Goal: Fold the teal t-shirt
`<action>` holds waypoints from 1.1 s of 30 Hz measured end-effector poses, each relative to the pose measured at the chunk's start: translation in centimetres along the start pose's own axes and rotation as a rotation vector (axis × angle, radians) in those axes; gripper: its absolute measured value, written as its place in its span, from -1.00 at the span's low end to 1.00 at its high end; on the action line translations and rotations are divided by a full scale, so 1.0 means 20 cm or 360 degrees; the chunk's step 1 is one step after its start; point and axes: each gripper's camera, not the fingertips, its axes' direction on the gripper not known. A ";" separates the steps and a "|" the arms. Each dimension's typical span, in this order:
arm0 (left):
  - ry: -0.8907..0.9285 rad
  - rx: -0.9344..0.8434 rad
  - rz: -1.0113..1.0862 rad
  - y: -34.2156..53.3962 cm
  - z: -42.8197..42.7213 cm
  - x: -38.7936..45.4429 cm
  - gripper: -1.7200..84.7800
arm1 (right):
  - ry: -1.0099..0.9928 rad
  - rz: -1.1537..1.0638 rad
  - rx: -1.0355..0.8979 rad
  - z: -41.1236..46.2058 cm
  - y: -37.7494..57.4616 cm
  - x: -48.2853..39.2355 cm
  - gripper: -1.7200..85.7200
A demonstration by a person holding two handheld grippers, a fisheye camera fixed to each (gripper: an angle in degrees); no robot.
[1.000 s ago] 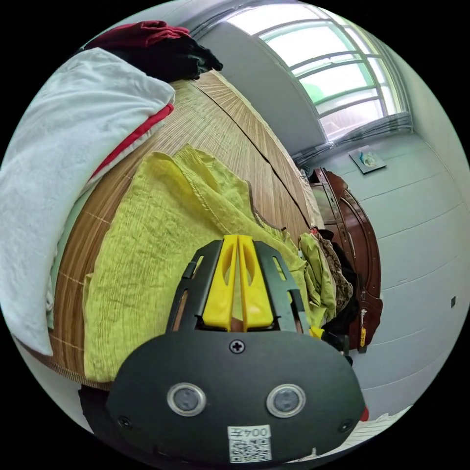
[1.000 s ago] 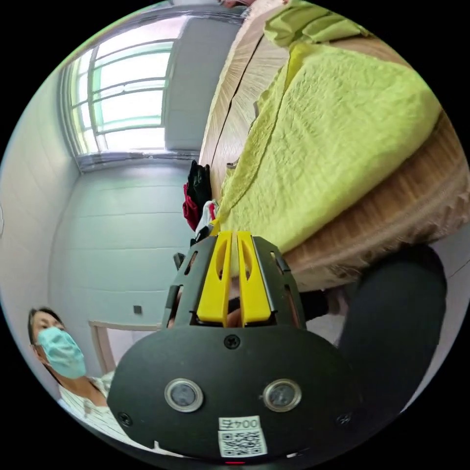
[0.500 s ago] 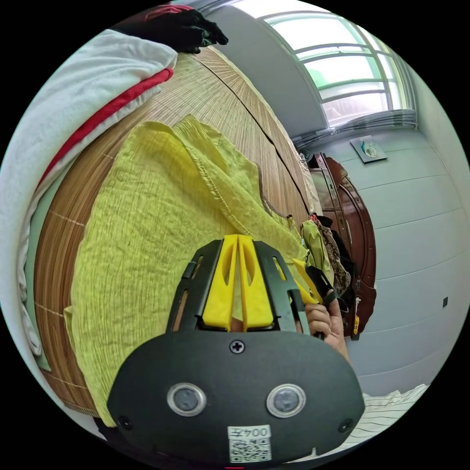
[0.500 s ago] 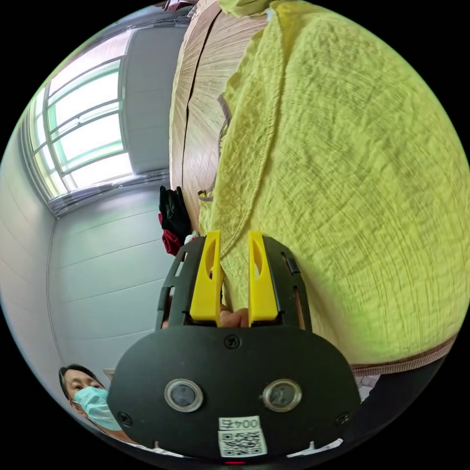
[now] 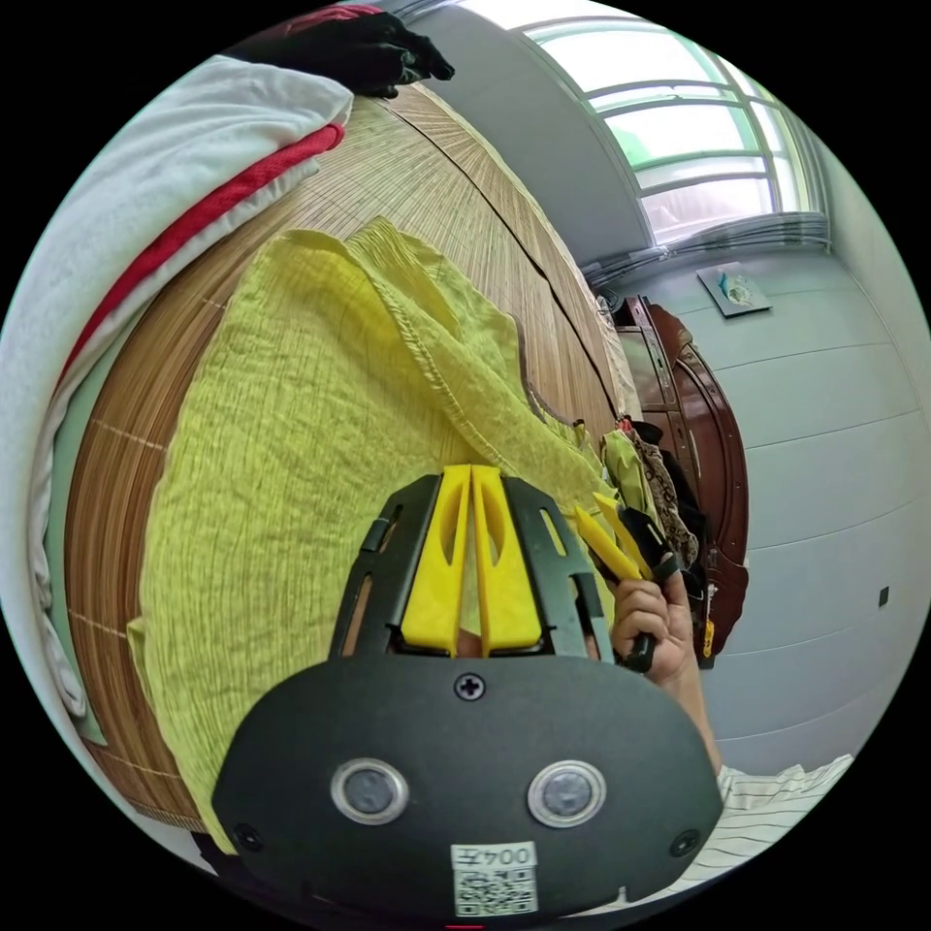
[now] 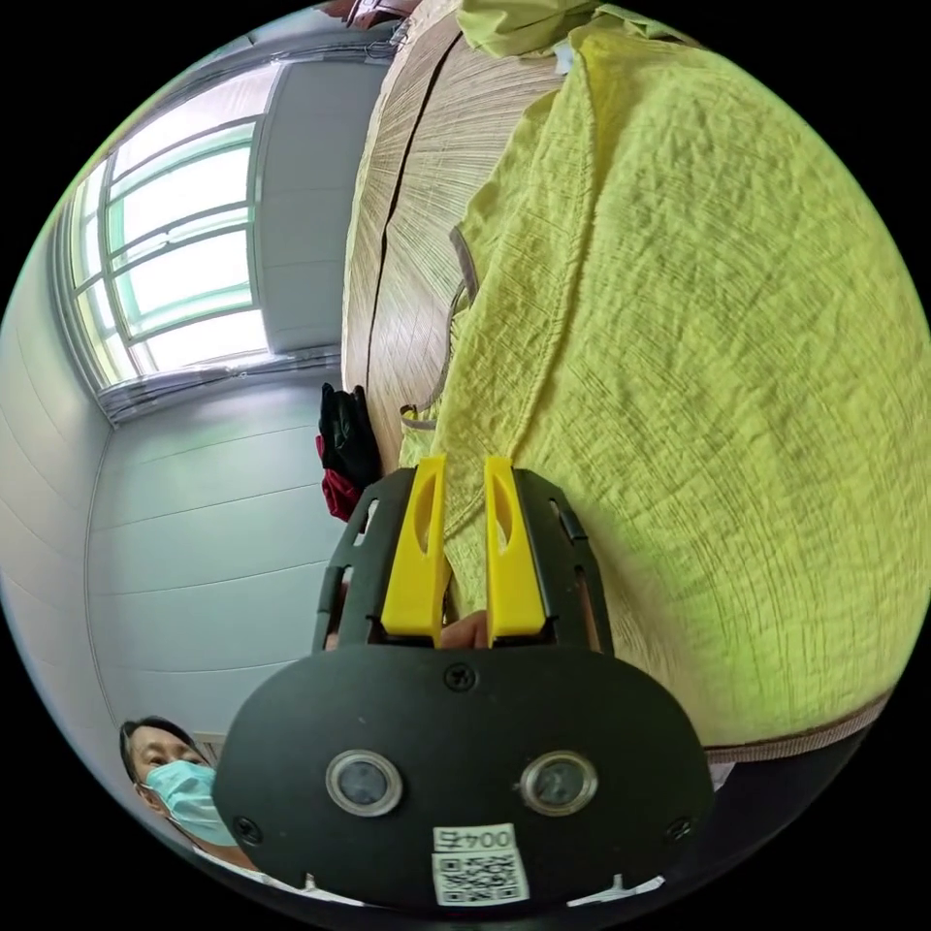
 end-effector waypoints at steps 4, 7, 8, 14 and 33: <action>-0.0004 -0.0001 0.0003 0.01 0.02 -0.03 -0.96 | 0.0299 -0.0010 0.0006 0.01 -0.01 -0.04 -0.77; -0.0008 -0.0004 0.0006 0.02 0.04 -0.05 -0.96 | 0.0302 0.0041 0.0099 -0.07 -0.07 -0.01 -0.77; -0.0009 -0.0005 0.0009 0.02 0.05 -0.06 -0.96 | 0.0305 0.0051 0.0111 -0.08 -0.08 -0.01 -0.77; -0.0011 -0.0006 0.0013 0.06 0.11 -0.10 -0.96 | 0.0251 0.0129 0.0091 -0.07 -0.15 0.07 -0.77; -0.0037 -0.0006 0.0056 0.31 0.42 -0.11 -0.96 | 0.0568 -0.0272 -0.0026 0.42 -0.35 -0.54 -0.83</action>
